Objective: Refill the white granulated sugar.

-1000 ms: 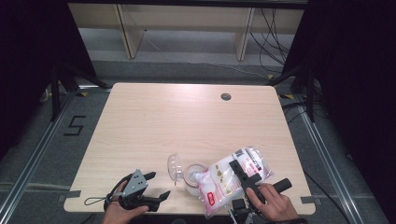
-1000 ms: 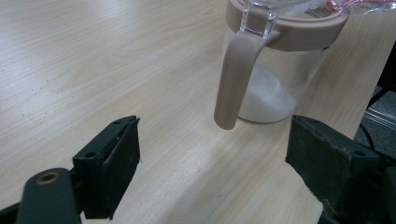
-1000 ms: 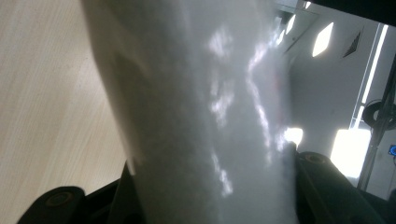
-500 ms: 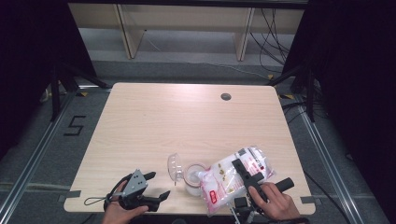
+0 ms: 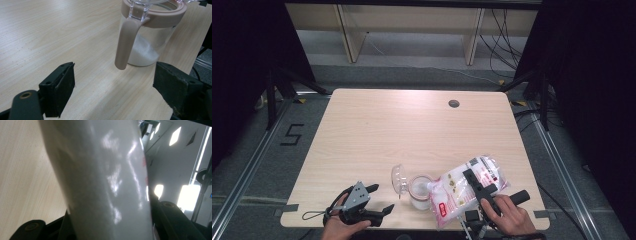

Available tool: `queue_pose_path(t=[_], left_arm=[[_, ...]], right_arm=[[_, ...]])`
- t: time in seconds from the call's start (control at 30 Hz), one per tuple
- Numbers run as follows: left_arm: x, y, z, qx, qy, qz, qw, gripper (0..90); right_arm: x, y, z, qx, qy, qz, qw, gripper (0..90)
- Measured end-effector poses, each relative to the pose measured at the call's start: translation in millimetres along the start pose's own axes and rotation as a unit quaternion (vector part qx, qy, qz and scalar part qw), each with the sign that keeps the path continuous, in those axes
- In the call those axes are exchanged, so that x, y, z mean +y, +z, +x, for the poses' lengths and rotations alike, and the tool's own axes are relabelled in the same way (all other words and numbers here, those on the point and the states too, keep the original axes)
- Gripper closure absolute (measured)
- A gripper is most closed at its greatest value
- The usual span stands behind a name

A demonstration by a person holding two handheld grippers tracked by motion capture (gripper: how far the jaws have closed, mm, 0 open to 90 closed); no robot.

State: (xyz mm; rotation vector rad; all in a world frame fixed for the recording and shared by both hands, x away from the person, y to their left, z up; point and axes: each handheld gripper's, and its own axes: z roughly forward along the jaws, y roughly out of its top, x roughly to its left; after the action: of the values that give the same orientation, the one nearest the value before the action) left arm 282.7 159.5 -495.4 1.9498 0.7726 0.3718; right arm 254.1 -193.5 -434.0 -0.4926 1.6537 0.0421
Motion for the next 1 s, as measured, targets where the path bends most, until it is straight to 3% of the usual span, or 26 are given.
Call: queue_pose_path(t=[0.1,0.17,0.77,0.8,1.0], left_arm=[[0.0,0.3,-1.8,0.000,-0.008,-0.006,0.9999,17.0],[0.1,-0.3,-0.6,0.001,-0.001,-0.002,1.0000,17.0],[0.2,0.0,-0.7,0.000,-0.003,-0.002,1.0000,17.0],[0.2,0.1,-0.6,-0.002,-0.004,0.000,1.0000,17.0],[0.8,-1.5,-0.1,0.006,-0.002,-0.001,1.0000,17.0]], right_arm=[[-0.1,-0.1,0.7,0.000,0.004,-0.001,1.0000,60.0],[-0.3,-0.2,0.9,0.000,0.006,0.000,1.0000,60.1],[-1.8,1.1,-1.0,-0.003,0.001,-0.009,1.0000,60.5],[-2.1,-0.3,-0.1,0.006,0.008,0.001,1.0000,60.5],[-2.8,-1.0,-0.2,0.006,0.006,0.001,1.0000,60.9]])
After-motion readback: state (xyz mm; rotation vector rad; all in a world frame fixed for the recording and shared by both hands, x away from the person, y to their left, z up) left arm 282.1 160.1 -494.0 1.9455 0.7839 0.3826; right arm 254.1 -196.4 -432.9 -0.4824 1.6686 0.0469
